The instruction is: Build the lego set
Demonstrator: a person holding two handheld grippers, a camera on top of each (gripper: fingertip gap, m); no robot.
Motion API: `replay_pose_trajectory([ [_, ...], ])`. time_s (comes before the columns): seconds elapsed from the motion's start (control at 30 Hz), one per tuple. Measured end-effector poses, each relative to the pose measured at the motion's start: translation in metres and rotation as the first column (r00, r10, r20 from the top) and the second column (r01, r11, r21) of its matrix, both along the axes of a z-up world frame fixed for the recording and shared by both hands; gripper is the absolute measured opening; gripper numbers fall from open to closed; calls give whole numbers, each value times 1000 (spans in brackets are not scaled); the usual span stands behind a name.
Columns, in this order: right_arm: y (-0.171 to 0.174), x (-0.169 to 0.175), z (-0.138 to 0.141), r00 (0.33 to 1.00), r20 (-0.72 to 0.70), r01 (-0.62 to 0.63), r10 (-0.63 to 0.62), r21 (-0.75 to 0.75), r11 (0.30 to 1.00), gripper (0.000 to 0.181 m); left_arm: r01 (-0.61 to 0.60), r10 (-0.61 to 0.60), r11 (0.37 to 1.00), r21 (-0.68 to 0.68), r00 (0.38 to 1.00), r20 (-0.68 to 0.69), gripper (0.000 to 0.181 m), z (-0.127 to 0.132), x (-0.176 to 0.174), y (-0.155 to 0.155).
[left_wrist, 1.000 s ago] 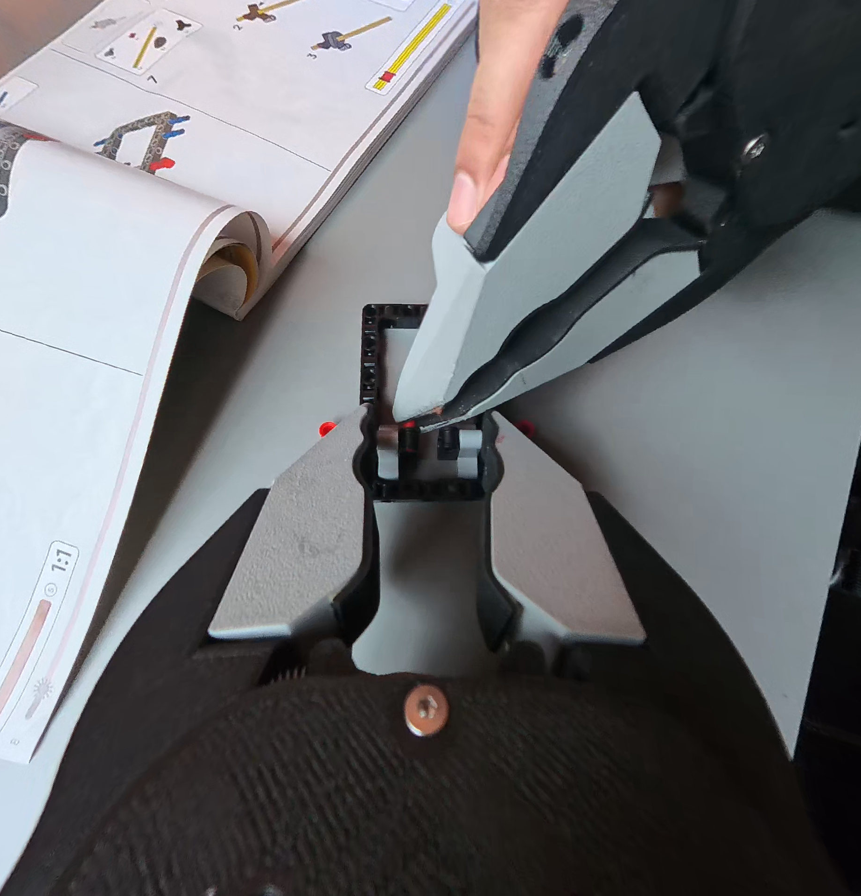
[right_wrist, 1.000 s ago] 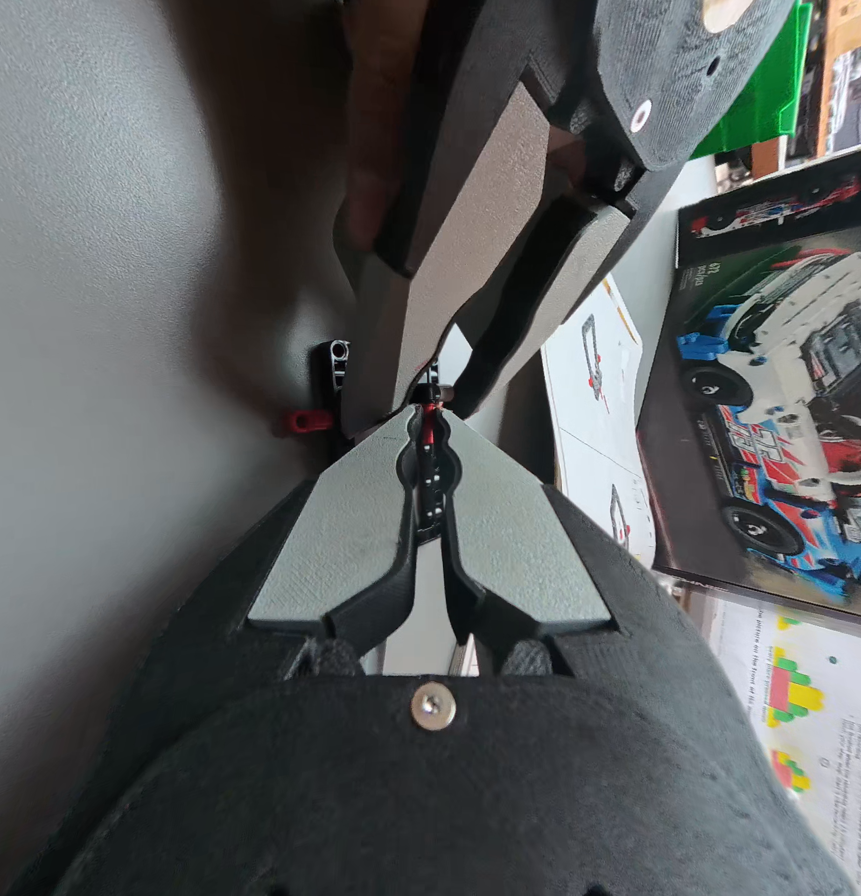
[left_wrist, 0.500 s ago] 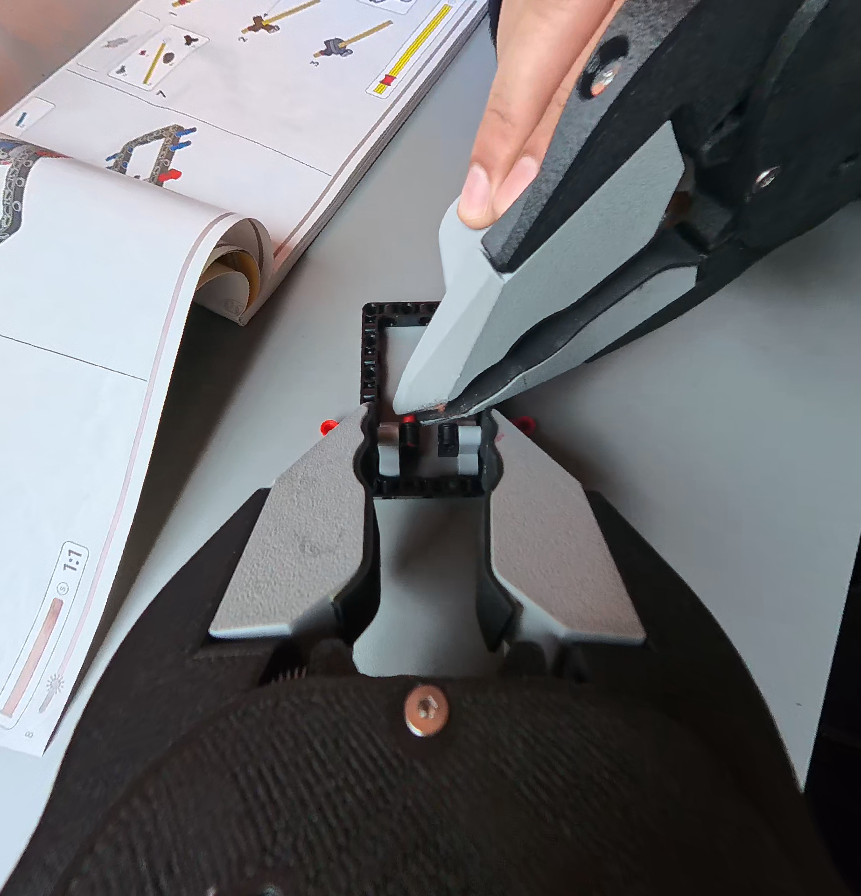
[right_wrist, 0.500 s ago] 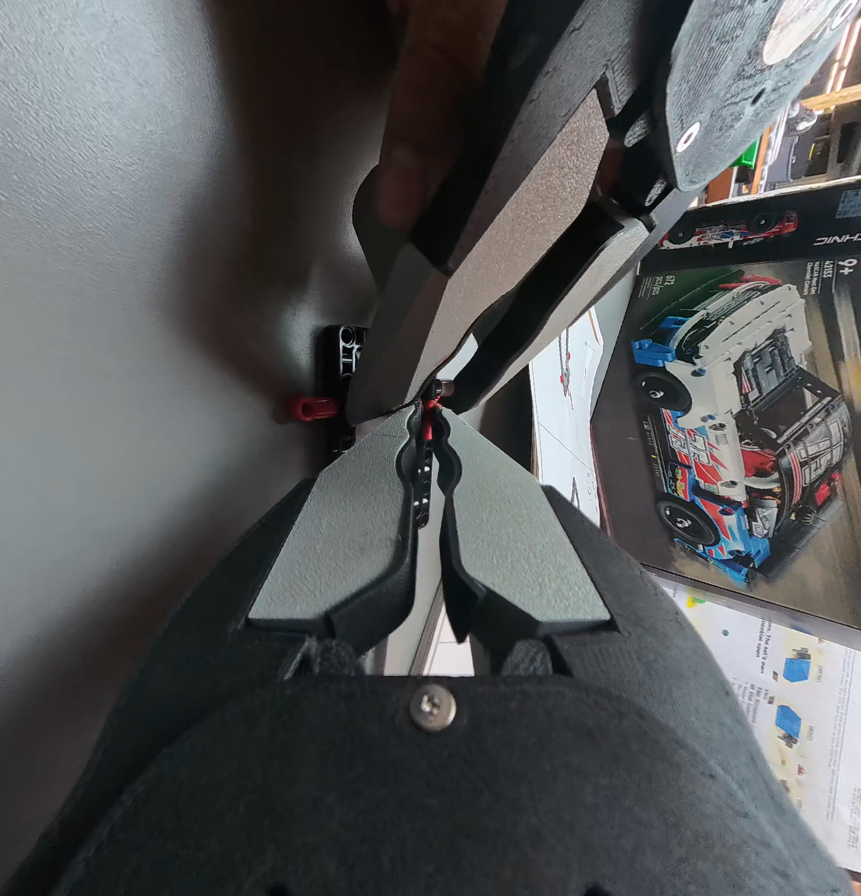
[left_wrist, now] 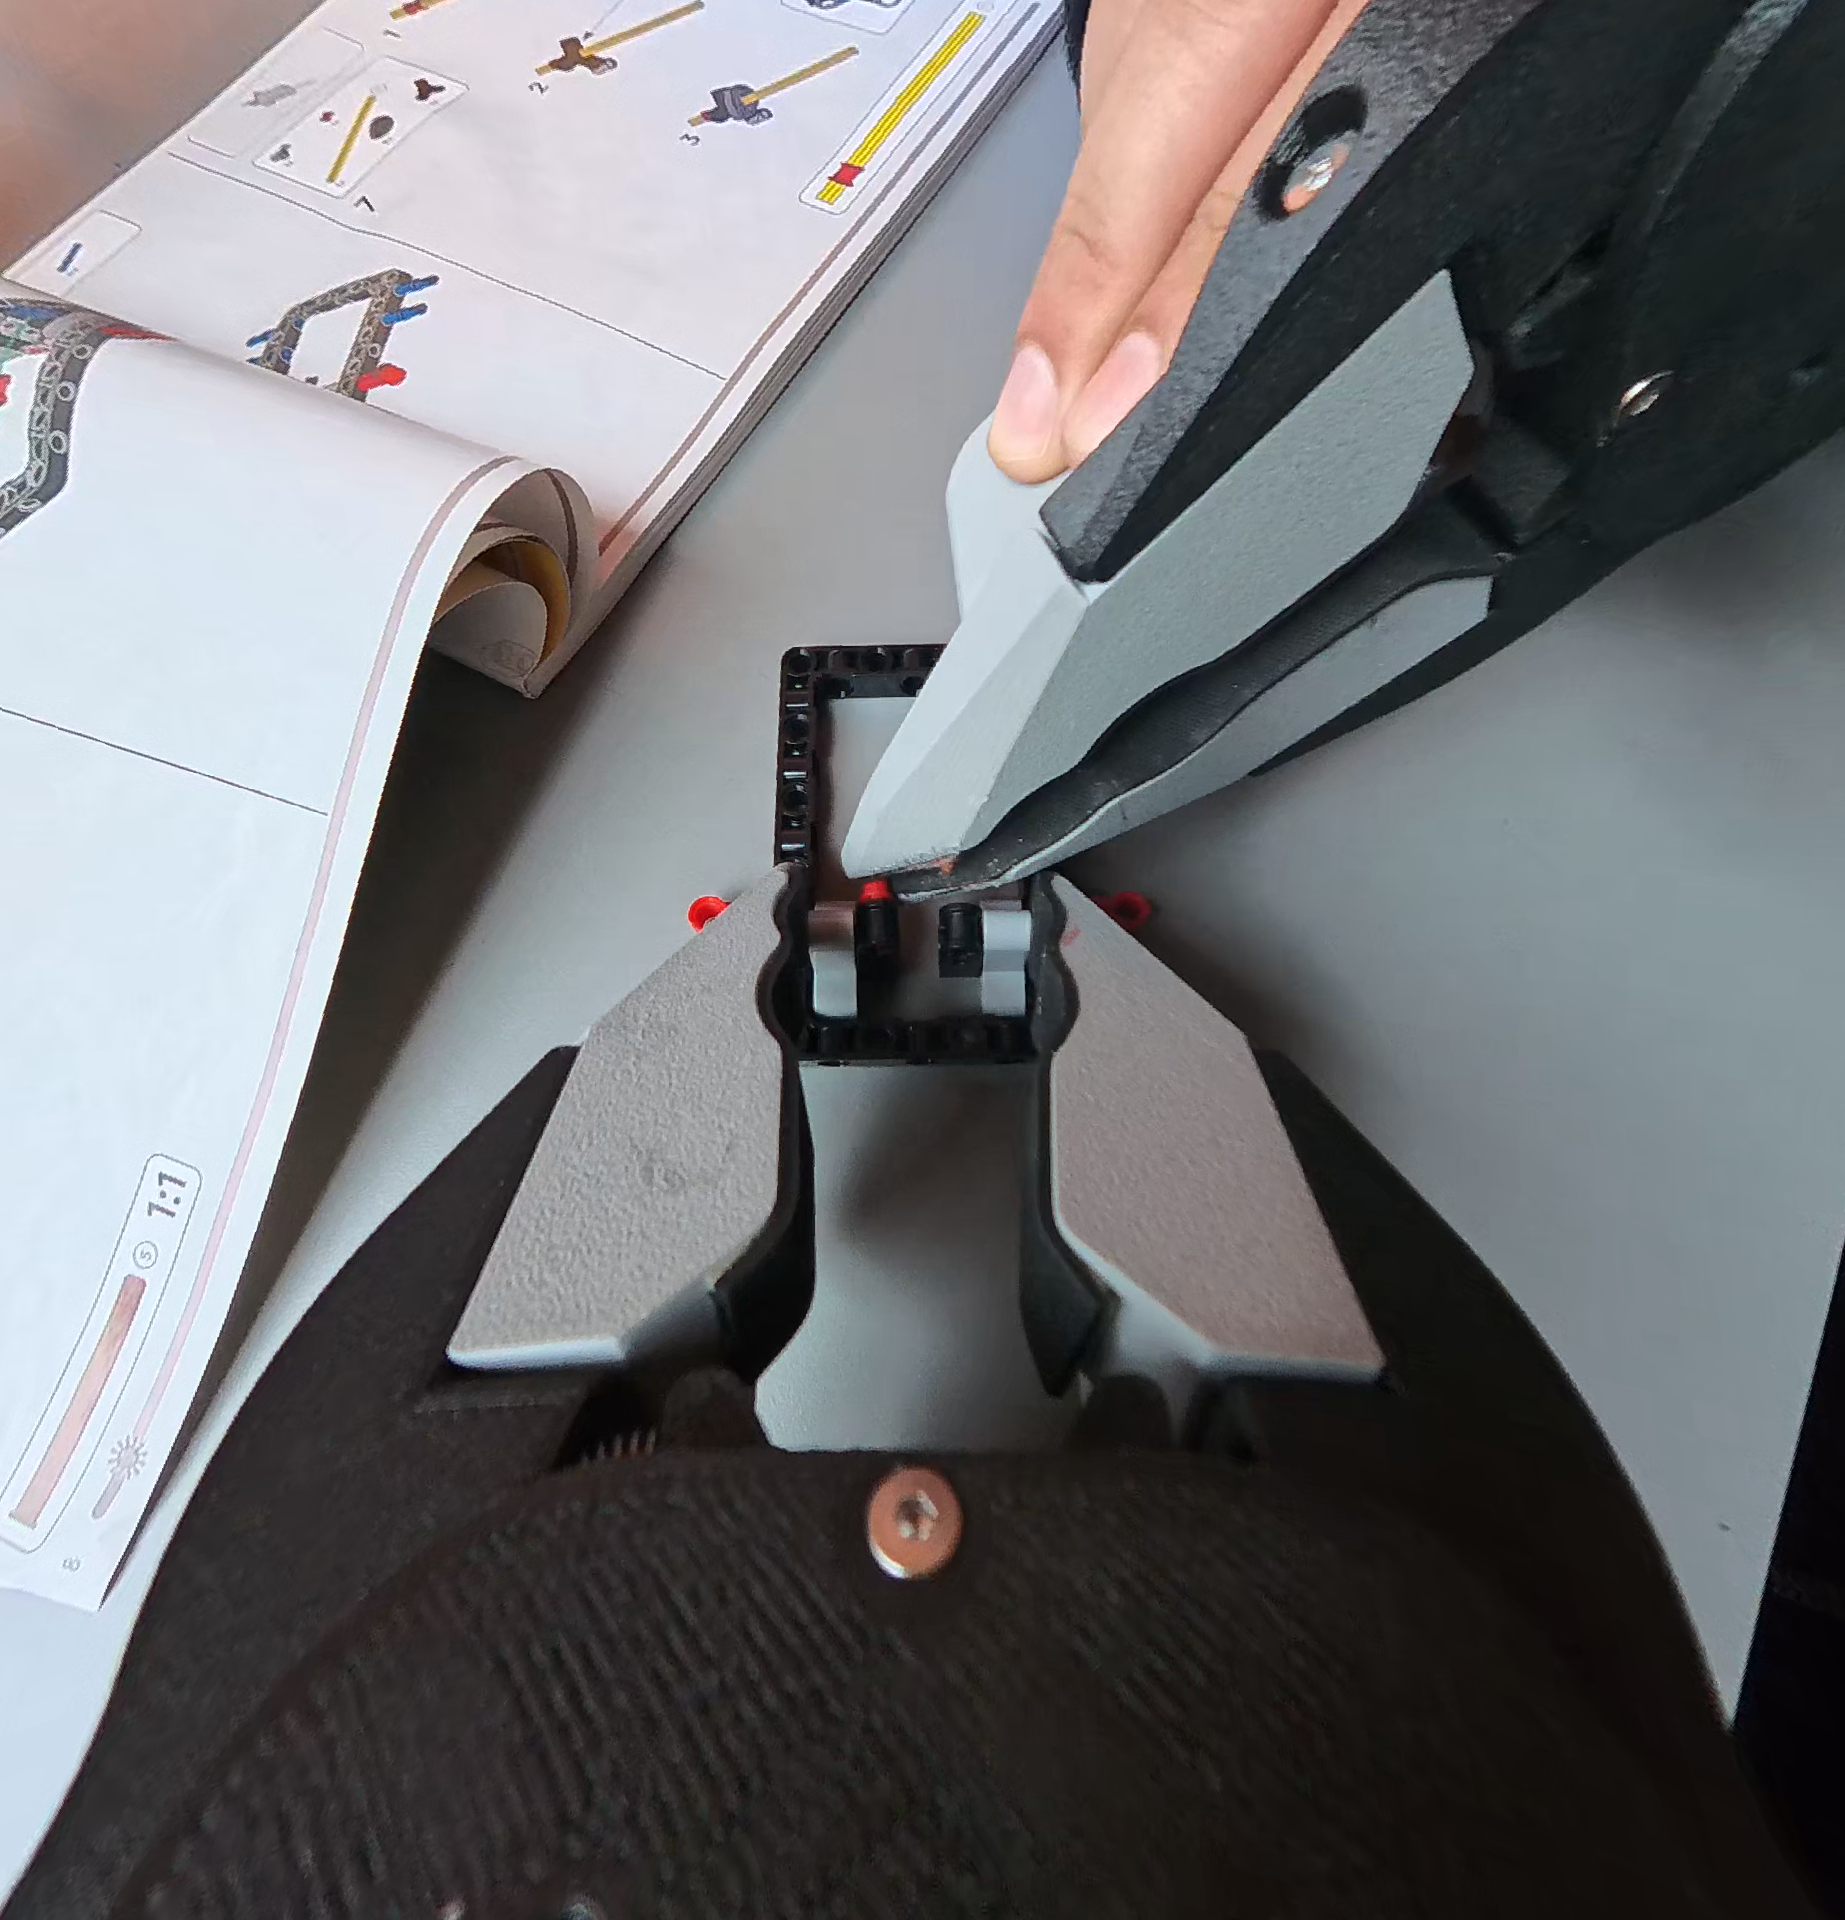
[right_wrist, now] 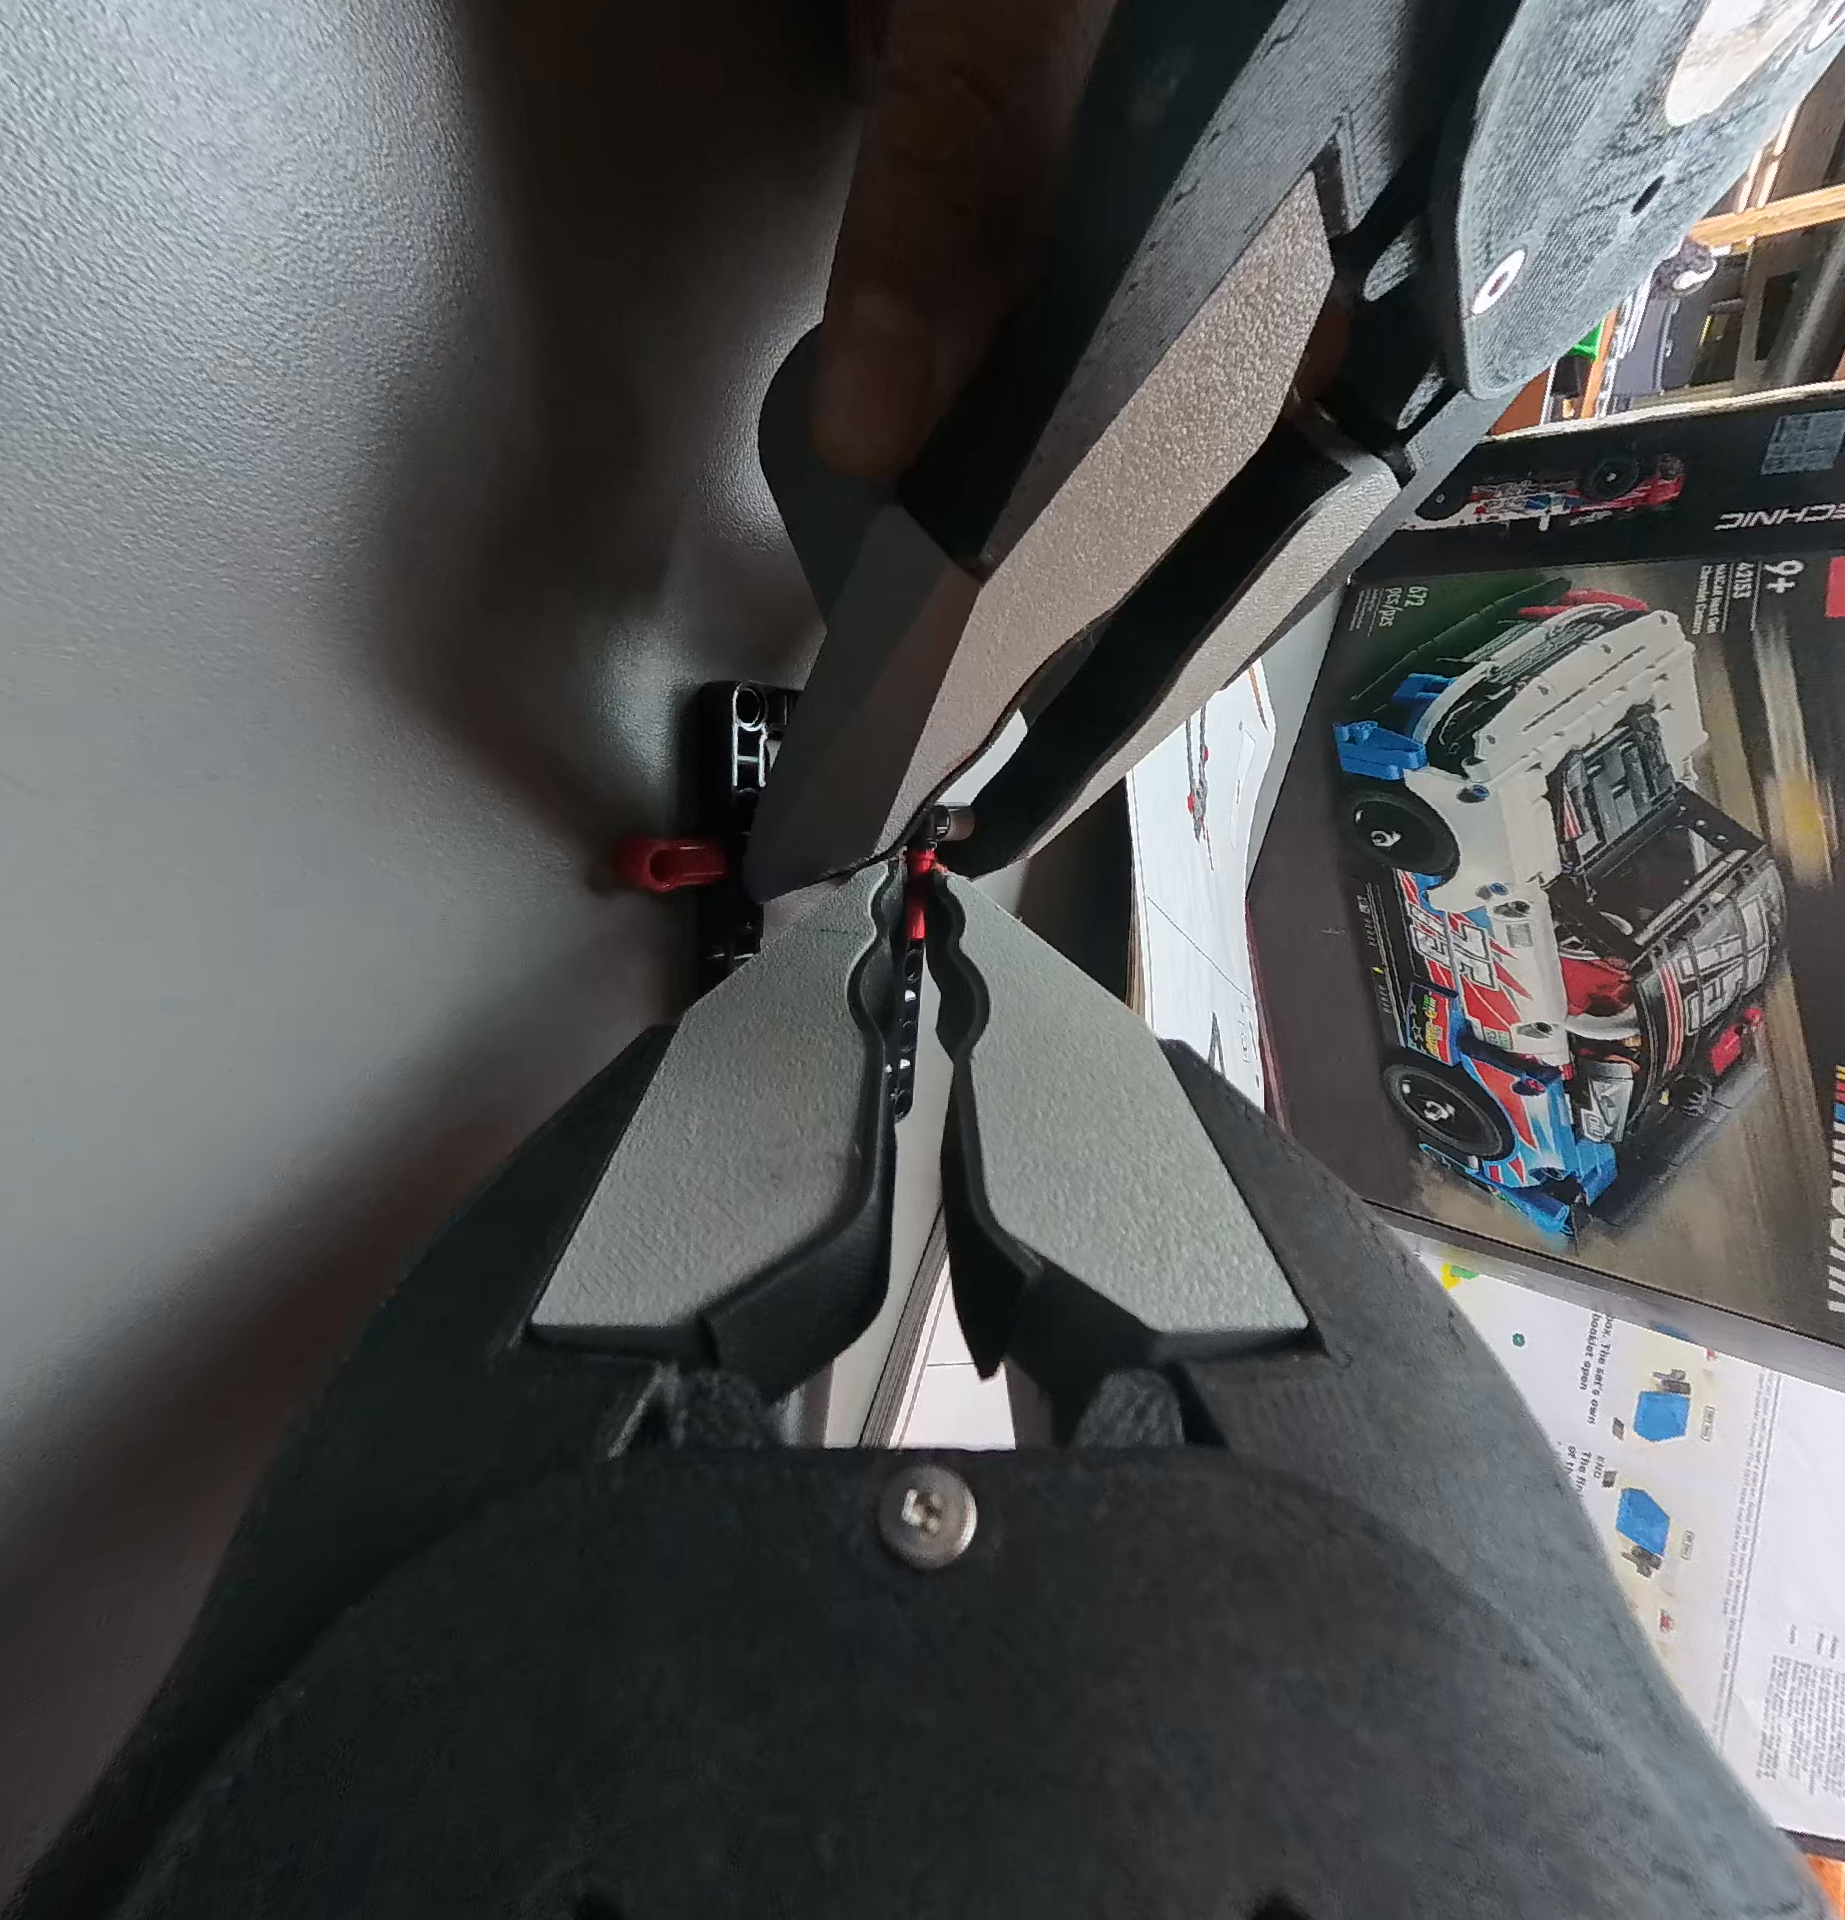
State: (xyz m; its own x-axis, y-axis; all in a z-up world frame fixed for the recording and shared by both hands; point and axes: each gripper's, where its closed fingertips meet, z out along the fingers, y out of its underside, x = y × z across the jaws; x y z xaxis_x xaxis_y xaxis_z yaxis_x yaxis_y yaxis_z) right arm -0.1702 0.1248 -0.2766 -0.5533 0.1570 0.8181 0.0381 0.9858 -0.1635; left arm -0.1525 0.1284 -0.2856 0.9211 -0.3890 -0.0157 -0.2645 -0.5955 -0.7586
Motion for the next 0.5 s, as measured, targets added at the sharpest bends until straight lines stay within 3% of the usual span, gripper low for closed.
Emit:
replay_pose_trajectory([
  [0.5,10,0,-2,999,8,33,-34,39,999,0,-7,7,1000,-1,1000,-5,41,0,-1,-1],
])
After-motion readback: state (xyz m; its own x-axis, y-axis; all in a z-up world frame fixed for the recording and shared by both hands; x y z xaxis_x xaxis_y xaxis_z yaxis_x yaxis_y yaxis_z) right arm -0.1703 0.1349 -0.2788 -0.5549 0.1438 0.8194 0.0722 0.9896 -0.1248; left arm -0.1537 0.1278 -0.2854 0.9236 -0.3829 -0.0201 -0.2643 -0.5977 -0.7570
